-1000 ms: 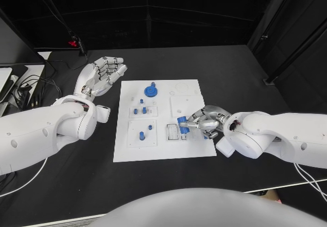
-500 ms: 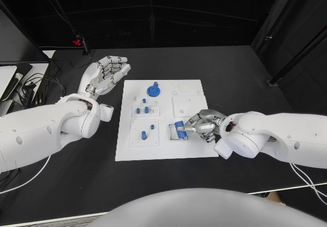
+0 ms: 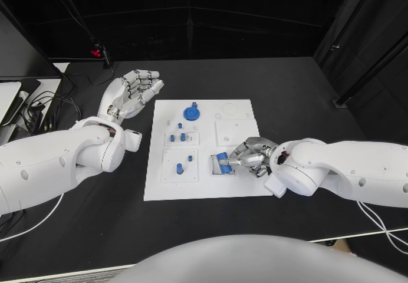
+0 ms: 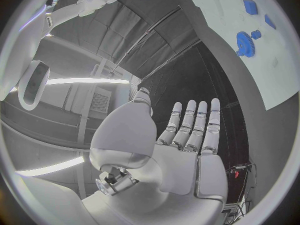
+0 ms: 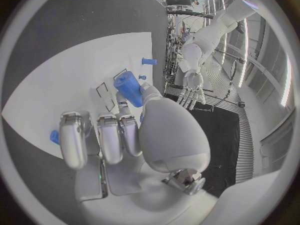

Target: Assemble the parts on the task board

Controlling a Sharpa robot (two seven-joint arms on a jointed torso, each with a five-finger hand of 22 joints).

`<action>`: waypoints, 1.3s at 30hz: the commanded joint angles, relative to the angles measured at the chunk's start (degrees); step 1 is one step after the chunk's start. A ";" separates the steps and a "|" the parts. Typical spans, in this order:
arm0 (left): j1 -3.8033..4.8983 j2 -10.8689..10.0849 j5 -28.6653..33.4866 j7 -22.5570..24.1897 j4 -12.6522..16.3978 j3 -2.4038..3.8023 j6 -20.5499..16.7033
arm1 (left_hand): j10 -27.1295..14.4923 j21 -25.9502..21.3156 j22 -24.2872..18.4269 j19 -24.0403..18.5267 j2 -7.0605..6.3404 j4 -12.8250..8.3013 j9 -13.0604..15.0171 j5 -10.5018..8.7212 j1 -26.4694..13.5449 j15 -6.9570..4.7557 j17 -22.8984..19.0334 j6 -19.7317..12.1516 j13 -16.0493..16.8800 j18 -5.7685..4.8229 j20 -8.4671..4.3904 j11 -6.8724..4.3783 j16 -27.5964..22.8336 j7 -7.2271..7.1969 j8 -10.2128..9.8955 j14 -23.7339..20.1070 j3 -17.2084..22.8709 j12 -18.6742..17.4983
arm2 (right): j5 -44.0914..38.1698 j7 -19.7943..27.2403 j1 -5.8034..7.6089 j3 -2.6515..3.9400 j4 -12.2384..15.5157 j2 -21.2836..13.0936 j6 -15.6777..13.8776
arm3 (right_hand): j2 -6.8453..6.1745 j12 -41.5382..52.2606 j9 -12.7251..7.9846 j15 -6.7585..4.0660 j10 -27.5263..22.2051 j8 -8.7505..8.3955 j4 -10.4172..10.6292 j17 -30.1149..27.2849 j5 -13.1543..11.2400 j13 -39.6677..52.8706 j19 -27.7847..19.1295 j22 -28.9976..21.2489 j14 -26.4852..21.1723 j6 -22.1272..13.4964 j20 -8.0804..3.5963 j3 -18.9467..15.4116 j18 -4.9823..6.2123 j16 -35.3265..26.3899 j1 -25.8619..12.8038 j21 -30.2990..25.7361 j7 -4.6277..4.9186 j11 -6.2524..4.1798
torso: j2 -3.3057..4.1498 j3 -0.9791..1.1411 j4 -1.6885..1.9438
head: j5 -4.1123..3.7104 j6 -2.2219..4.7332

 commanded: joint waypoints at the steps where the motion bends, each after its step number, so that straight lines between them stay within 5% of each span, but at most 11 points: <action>1: 0.07 -0.03 0.04 5.05 0.07 0.05 0.40 | -0.28 0.32 -0.08 0.03 0.65 0.02 -0.05 0.31 -0.12 -0.07 -0.05 -0.37 -0.07 -0.60 -0.02 0.01 0.21 7.95 0.28 -0.20 -0.34 0.18 | -2.04 -2.34 0.09 0.04 -0.03 0.22 -0.73 | 0.12 0.14 0.04 0.11 5.96 0.07 0.61 15.09 -0.16 15.08 5.96 15.09 5.96 3.46 -0.08 -0.22 -0.42 0.14 -0.85 0.19 -3.00 0.26 | -0.01 0.00 -0.07 | 0.11 0.00; 39: 0.02 0.27 0.04 4.91 -0.13 0.05 0.62 | -0.17 0.31 -0.14 -0.03 0.77 -0.01 -0.08 0.41 0.00 -0.09 -0.18 -0.32 -0.06 -0.61 -0.02 -0.01 0.36 7.93 0.36 -0.14 -0.42 0.33 | -3.52 -5.92 0.10 0.06 -1.10 2.58 0.01 | -0.83 0.14 0.34 0.10 5.96 -1.62 2.81 15.09 0.64 15.08 5.96 15.09 5.96 3.65 -0.08 -2.94 -0.42 0.14 -3.94 0.19 -2.59 0.63 | -0.02 0.00 0.00 | -0.10 0.00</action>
